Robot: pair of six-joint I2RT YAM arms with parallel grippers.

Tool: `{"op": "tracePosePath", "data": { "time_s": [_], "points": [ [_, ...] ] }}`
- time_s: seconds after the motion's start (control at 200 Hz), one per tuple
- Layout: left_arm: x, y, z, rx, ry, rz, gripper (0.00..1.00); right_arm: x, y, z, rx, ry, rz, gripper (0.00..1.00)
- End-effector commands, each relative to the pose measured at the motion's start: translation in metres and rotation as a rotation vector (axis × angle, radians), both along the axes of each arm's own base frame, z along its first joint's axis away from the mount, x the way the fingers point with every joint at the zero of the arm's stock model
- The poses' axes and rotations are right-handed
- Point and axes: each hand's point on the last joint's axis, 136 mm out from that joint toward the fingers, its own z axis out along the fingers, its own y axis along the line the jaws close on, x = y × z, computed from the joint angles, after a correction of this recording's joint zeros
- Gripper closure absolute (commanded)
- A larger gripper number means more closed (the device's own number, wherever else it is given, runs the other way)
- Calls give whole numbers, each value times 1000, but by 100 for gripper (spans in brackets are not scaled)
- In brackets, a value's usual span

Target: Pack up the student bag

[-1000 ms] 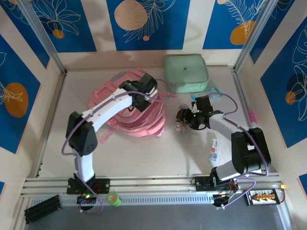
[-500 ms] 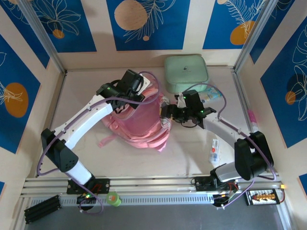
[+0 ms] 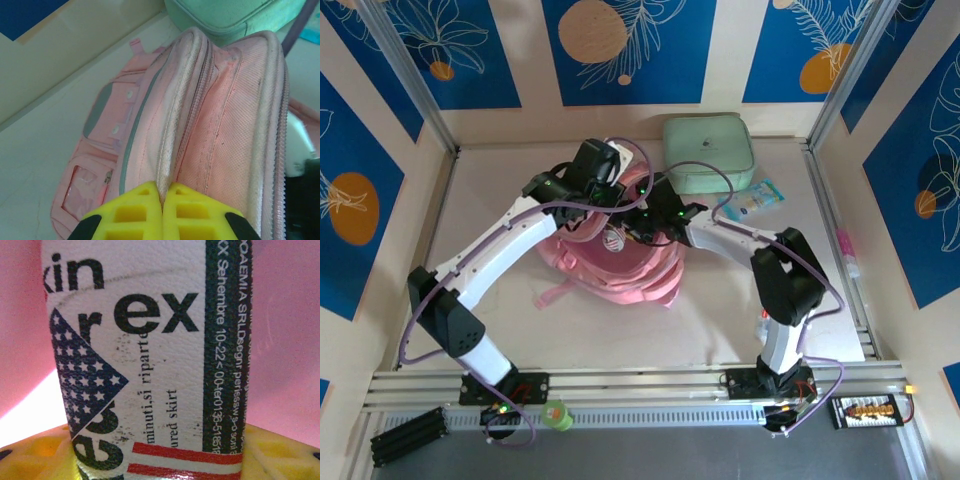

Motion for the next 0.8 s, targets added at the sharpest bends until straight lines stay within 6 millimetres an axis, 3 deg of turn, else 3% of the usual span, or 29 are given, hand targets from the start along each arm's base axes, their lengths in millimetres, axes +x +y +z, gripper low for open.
{"op": "tracePosePath", "data": {
  "time_s": [0.0, 0.08, 0.18, 0.385, 0.5, 0.58, 0.66, 0.795],
  "points": [
    [18, -2, 58, -147, -147, 56, 100, 33, 15, 12, 53, -48, -115, 44],
    [17, 0, 56, -162, -125, 62, 100, 45, 30, 4, 80, -59, -120, 44],
    [17, 1, 52, -177, -100, 57, 100, 57, 51, 11, 144, -118, -66, 43],
    [18, 7, 45, -228, -41, 66, 100, 72, 72, 16, 184, -192, 4, 32],
    [18, 10, 47, -253, -32, 71, 100, 66, 63, 13, 190, -173, -7, 18],
    [18, 13, 48, -265, -29, 72, 100, 60, 52, 18, 203, -183, -14, 14],
    [17, 13, 47, -278, -19, 68, 100, 56, 42, 27, 203, -195, -15, 15],
    [18, 14, 46, -296, -14, 61, 100, 44, 28, 30, 170, -182, -25, 29]
  ]
}}
